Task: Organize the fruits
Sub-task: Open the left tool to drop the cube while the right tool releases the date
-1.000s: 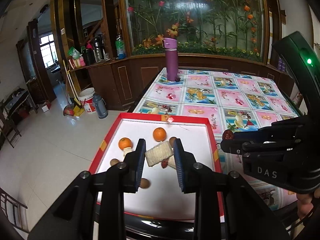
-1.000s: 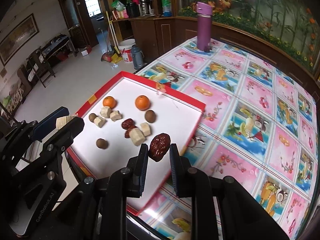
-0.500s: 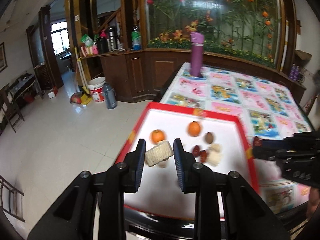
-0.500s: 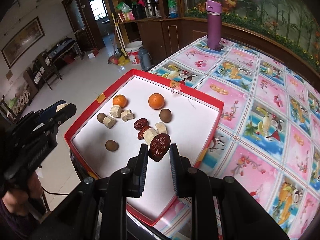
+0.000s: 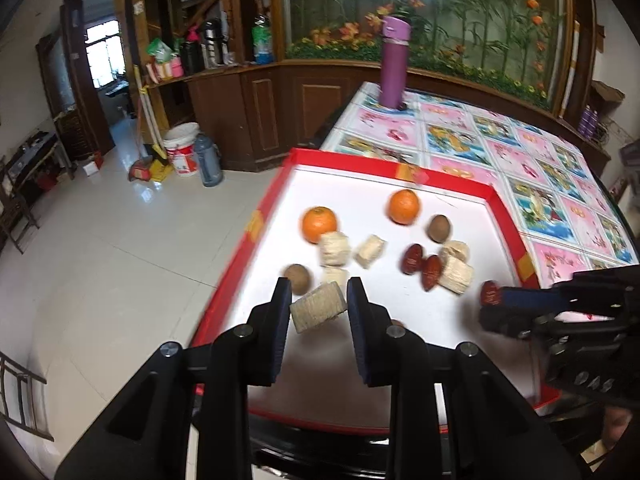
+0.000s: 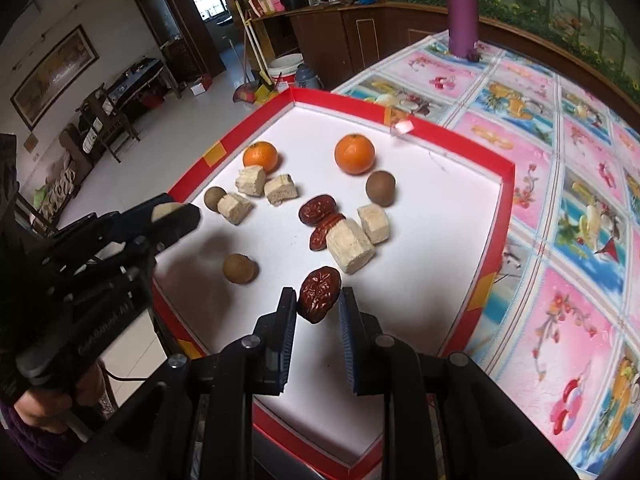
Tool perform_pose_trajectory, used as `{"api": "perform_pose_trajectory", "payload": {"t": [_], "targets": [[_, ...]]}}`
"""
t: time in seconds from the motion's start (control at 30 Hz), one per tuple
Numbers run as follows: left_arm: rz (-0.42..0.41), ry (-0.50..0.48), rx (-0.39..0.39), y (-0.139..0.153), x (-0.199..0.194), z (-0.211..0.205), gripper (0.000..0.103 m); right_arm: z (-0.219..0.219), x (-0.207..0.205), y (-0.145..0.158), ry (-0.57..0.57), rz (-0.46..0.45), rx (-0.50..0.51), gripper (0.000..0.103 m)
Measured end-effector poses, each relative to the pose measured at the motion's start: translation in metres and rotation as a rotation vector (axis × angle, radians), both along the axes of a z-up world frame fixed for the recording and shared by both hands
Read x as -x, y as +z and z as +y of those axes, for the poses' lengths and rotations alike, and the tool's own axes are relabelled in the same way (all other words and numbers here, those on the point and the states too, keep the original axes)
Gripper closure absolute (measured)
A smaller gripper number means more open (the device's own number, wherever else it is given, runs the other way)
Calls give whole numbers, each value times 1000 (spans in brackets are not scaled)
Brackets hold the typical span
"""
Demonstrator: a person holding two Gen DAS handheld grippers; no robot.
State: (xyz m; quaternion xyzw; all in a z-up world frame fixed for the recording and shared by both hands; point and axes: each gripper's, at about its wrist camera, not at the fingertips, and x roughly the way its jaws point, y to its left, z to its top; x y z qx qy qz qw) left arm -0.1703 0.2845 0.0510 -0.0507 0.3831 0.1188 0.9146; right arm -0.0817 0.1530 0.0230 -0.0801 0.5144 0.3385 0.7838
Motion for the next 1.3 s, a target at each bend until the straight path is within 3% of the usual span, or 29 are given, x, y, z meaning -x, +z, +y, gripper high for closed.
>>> {"api": "perform_pose_trajectory", "payload": {"t": [0.27,1.3], "targets": [[41,-60,-10,-9,-19,-27,73,-14,-9,-11,-43,33,1,83],[130,4,9,-35,-64,-20,73,-2,-40,-18,-80,35,-13,83]]}}
